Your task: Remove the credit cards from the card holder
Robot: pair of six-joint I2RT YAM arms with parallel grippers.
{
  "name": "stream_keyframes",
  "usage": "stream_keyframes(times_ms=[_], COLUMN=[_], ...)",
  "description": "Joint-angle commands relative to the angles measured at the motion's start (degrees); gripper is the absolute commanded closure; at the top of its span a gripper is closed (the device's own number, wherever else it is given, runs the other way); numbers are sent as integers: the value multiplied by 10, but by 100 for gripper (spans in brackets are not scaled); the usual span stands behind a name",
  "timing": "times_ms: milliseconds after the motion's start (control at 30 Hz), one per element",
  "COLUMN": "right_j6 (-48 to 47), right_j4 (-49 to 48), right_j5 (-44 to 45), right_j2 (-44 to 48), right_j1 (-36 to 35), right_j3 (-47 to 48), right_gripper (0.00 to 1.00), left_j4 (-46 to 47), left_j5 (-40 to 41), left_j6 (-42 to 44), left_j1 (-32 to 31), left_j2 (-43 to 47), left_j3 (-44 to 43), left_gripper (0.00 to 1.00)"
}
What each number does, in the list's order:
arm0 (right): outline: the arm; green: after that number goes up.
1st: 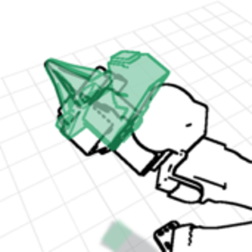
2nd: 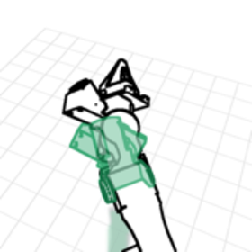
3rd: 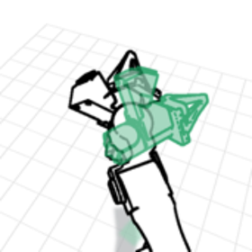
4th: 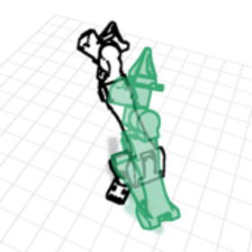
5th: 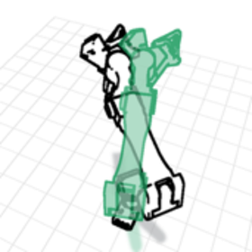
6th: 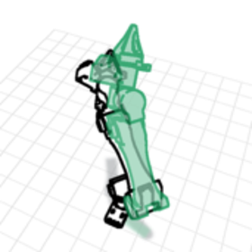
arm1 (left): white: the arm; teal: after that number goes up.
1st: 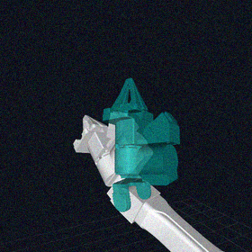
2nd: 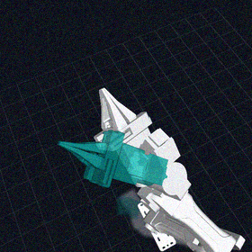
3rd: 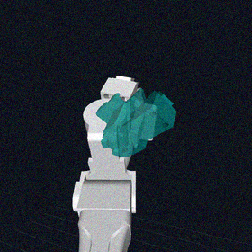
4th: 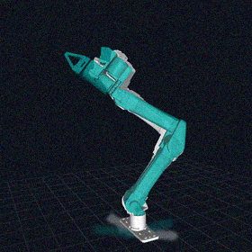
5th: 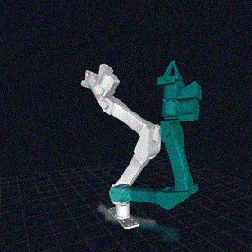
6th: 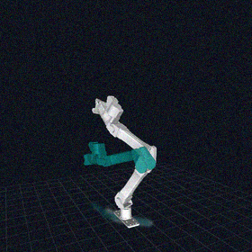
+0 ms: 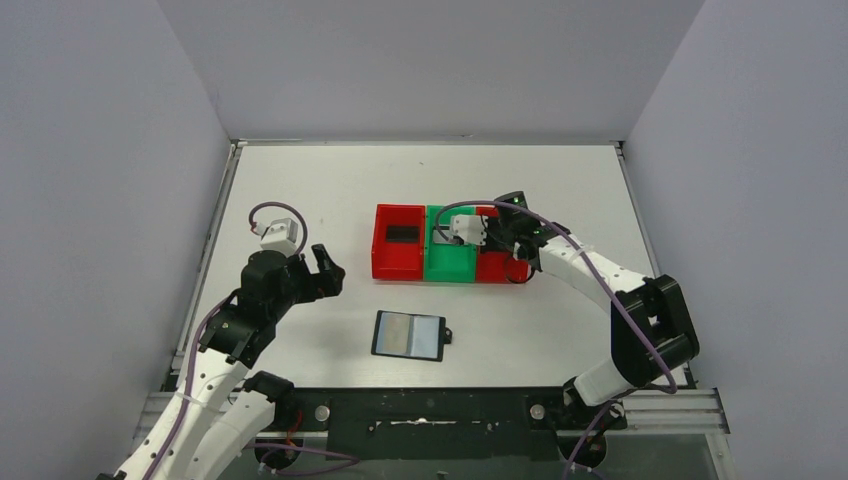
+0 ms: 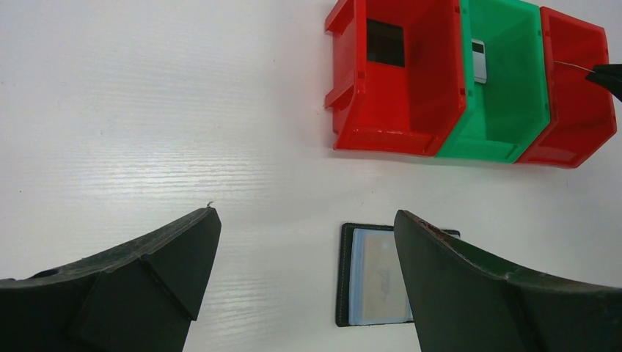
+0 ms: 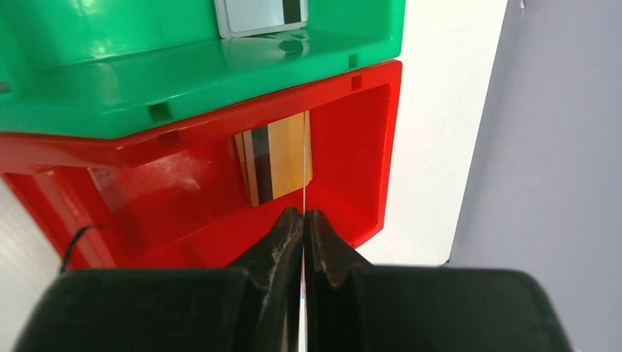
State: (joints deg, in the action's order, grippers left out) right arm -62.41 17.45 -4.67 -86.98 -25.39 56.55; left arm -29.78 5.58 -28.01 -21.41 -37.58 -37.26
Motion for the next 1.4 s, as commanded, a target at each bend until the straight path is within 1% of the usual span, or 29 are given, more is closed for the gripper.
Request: stream_keyframes(times_ms=[0,100,300,467,567,667,933,1067,1267,1367], right_j6=[-29,-43,-47,-48,-46,-41,-27,-18,-3,10], right_j4=[-72,-98,-114,-133,-146,-122,-103,-107,-111,-110], right_j5=[-6,-11,-24,-33,-45,-57,-58,-58,-53,-57], right_j2=[-17,-37,-94,-113,-107,-107,-98,-89,-80,-72], right_j1=[10,19,28,33,34,38,43,48,50,50], right_j3=[10,6,33,34,22,26,22,16,10,13], right_gripper=[100,100,100,100,92,85,80,75,74,70], left_j4=[32,32,33,33,33,34,37,37,38,38], left_j5=[1,1,-3,-1,-1,-3,-9,-11,-12,-14], left_j6=[8,8,9,9,8,8,9,10,10,9], left_j1=[5,6,7,8,8,8,9,9,10,10], left_j2=[4,2,-1,0,-3,-3,-11,-14,-15,-17], left_j3=[-6,-6,-6,-6,-6,-6,-6,-6,-6,-6], left_gripper=[9,9,9,9,9,9,9,9,9,9])
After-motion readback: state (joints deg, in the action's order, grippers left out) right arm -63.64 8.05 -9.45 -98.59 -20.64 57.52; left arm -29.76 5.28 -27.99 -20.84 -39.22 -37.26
